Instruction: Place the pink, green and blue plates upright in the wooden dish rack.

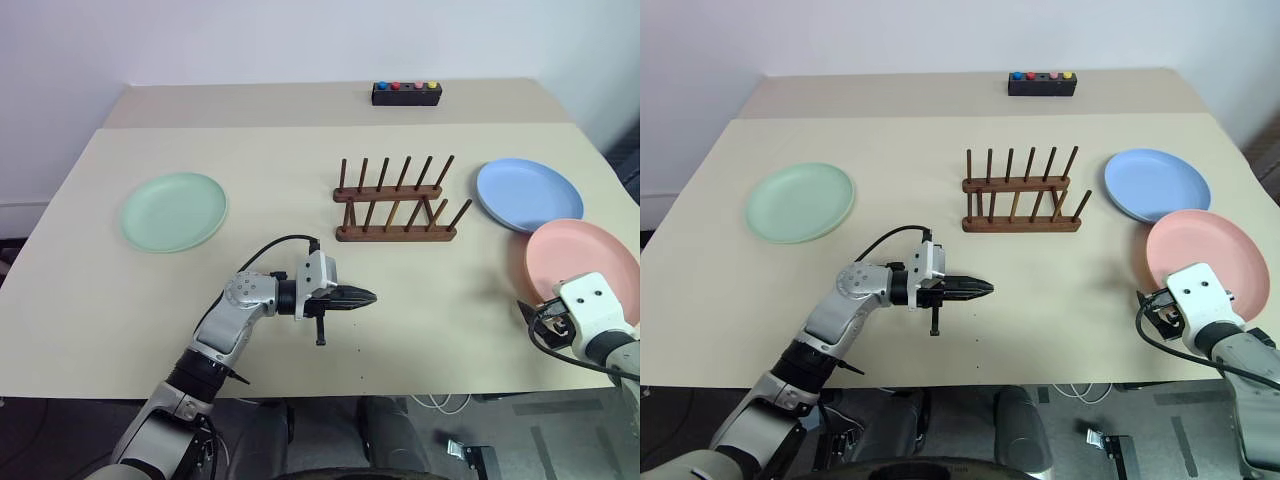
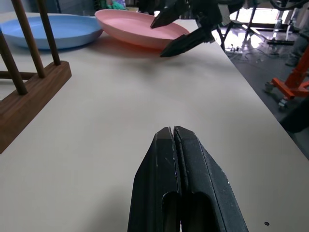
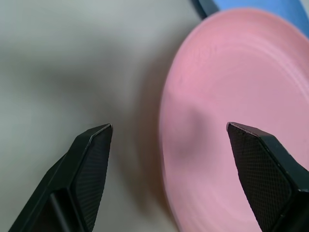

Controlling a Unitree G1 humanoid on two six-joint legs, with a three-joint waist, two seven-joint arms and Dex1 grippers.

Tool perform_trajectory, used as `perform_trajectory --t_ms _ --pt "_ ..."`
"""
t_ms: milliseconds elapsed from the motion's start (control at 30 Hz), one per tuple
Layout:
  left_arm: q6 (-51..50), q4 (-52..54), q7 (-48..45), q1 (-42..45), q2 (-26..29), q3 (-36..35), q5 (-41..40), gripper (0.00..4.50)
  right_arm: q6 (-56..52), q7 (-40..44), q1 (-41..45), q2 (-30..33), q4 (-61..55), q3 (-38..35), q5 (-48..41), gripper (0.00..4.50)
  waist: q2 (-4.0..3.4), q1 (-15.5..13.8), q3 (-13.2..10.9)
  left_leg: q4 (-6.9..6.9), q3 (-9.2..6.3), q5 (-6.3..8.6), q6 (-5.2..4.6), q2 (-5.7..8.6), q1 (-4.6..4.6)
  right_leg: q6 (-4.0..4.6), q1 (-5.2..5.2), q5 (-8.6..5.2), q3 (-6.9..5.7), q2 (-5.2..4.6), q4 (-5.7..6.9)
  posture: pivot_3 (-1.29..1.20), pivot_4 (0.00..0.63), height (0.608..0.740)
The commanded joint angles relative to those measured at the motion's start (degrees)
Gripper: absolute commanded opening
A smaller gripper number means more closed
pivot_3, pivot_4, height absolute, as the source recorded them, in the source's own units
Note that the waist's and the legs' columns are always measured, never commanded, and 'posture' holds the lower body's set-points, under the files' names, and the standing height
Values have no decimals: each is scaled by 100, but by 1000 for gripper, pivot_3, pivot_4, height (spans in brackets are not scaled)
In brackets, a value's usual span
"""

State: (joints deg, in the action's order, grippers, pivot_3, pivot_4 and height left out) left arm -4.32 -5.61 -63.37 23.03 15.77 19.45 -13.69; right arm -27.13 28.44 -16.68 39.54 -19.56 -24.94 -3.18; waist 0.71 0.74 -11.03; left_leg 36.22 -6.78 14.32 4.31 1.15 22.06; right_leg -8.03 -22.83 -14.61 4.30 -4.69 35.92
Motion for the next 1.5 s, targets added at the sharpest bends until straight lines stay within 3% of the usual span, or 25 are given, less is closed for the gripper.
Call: perform_trajectory --t_ms 33,200,600,733,867,1100,1267,1500 --pt "66 204 51 -54 36 -44 -2 0 118 -9 19 98 -62 -46 92 2471 0 -1 0 0 0 0 0 0 0 0 0 0 0 0 0 0 150 740" --pt "76 226 77 -71 79 -67 -11 0 114 24 -106 86 -209 -10 184 36 0 -2 0 1 0 0 0 0 1 0 0 0 0 0 0 0 150 740" --pt "107 63 -20 69 46 -56 -38 0 495 128 -449 447 -952 -534 622 36 -4 2 -1 1 0 0 0 0 3 -1 -2 0 0 0 -1 0 150 740" --pt "155 -54 -49 156 56 -100 -30 0 692 509 -8 739 -1373 -919 173 36 -3 26 -1 1 1 0 0 -1 2 -1 -3 0 0 1 -1 0 150 740" --pt "230 -164 -31 220 47 -123 -7 0 474 778 1172 871 -1574 -740 -698 36 4 14 -5 1 0 0 0 -1 2 -3 0 0 -1 1 -1 0 150 740" --pt "229 -69 86 145 2 -161 -3 0 -444 1345 3804 259 -998 326 -3130 36 7 23 -8 -3 -6 0 0 -2 6 -13 -3 9 -5 1 -6 0 150 740" --pt "176 112 224 3 59 -237 -22 0 -893 1682 4581 74 -119 483 -4065 36 6 -7 -8 -1 -15 1 -2 0 28 -17 -8 13 -13 -2 -28 0 150 740" --pt "123 331 346 -186 177 -297 -30 0 -1338 1646 4941 -33 1070 98 -4859 36 2 2 -9 -7 -15 2 -4 -1 30 -15 -12 15 -15 -2 -35 0 150 740"
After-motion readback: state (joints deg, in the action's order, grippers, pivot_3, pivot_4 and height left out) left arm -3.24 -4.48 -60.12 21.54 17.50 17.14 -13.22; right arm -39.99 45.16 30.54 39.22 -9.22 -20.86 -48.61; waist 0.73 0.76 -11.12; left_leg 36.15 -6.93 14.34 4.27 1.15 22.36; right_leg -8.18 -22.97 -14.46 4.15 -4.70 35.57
